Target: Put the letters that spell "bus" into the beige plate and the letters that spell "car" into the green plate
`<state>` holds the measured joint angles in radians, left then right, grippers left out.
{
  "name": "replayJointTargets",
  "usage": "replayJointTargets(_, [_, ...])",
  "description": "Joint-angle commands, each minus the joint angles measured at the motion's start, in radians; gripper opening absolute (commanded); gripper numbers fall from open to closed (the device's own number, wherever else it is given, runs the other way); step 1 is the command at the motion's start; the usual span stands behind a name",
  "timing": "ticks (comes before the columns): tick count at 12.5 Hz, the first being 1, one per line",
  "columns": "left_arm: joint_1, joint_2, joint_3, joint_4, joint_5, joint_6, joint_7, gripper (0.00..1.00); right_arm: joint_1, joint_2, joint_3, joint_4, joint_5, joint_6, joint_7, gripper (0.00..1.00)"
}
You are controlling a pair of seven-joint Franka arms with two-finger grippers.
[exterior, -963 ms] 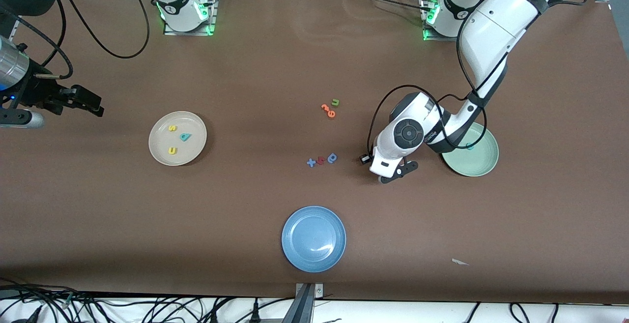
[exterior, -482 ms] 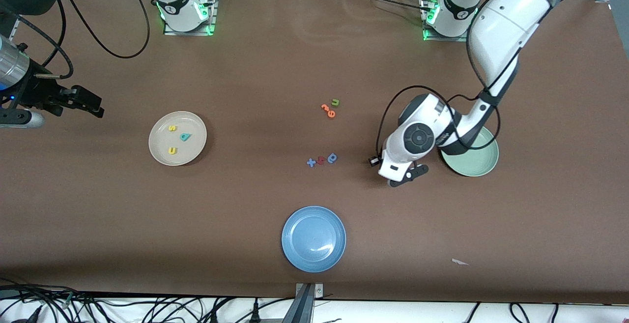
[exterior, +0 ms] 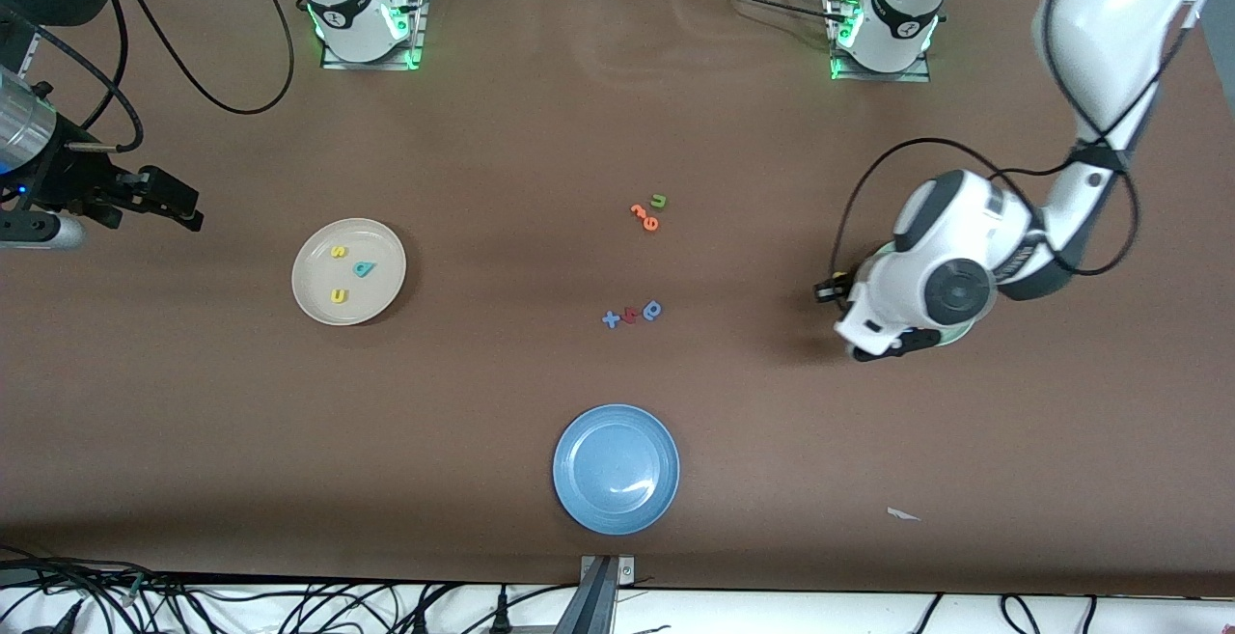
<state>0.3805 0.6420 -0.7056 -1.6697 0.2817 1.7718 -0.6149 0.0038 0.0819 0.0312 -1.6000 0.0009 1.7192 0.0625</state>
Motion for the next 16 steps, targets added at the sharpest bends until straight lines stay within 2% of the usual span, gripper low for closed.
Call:
replayJointTargets(1, [0.122,-0.015,-0.022,-0.065,0.016,-0.043,0.191,0.06,0.002,-0.018,-0.005,-0.006,-0.003,-0.004,-0.015,1.0])
replayJointTargets(3, [0.223,-0.015,-0.023,-0.11,0.016,-0.043,0.344,0.07,0.002,-0.018,-0.005,-0.006,-0.001,0.0,-0.015,1.0])
replayJointTargets(5, [0.274,-0.01,-0.021,-0.165,0.062,-0.035,0.4,0.07,0.002,-0.017,-0.007,-0.005,0.001,-0.007,-0.015,1.0])
replayJointTargets(6, [0.288,-0.004,-0.021,-0.189,0.103,-0.023,0.4,0.07,0.002,-0.018,-0.007,-0.005,-0.002,-0.007,-0.017,1.0])
replayJointTargets(9, [0.291,0.002,-0.012,-0.24,0.109,0.066,0.4,0.08,0.002,-0.018,-0.004,-0.001,-0.002,-0.009,-0.018,1.0])
replayJointTargets(10, [0.296,0.002,-0.012,-0.24,0.109,0.069,0.4,0.14,0.002,-0.018,-0.004,-0.001,-0.002,-0.009,-0.018,1.0])
replayJointTargets(11, [0.297,0.002,-0.012,-0.237,0.109,0.067,0.4,0.24,0.002,-0.019,-0.002,-0.001,-0.002,-0.009,-0.02,1.0])
replayJointTargets(12, [0.297,0.001,-0.014,-0.233,0.109,0.067,0.4,0.43,0.004,-0.019,-0.002,-0.001,-0.002,-0.009,-0.02,1.0])
replayJointTargets(13, [0.297,-0.004,-0.015,-0.228,0.109,0.067,0.4,0.75,0.002,-0.018,-0.001,-0.001,-0.001,-0.009,-0.018,1.0])
replayJointTargets(14, [0.297,-0.011,-0.02,-0.223,0.106,0.064,0.4,0.98,0.002,-0.019,0.0,-0.001,-0.001,-0.009,-0.018,1.0])
replayJointTargets(16, [0.297,-0.04,-0.029,-0.199,0.094,0.046,0.4,1.0,0.004,-0.018,0.0,0.0,-0.002,-0.009,-0.018,1.0])
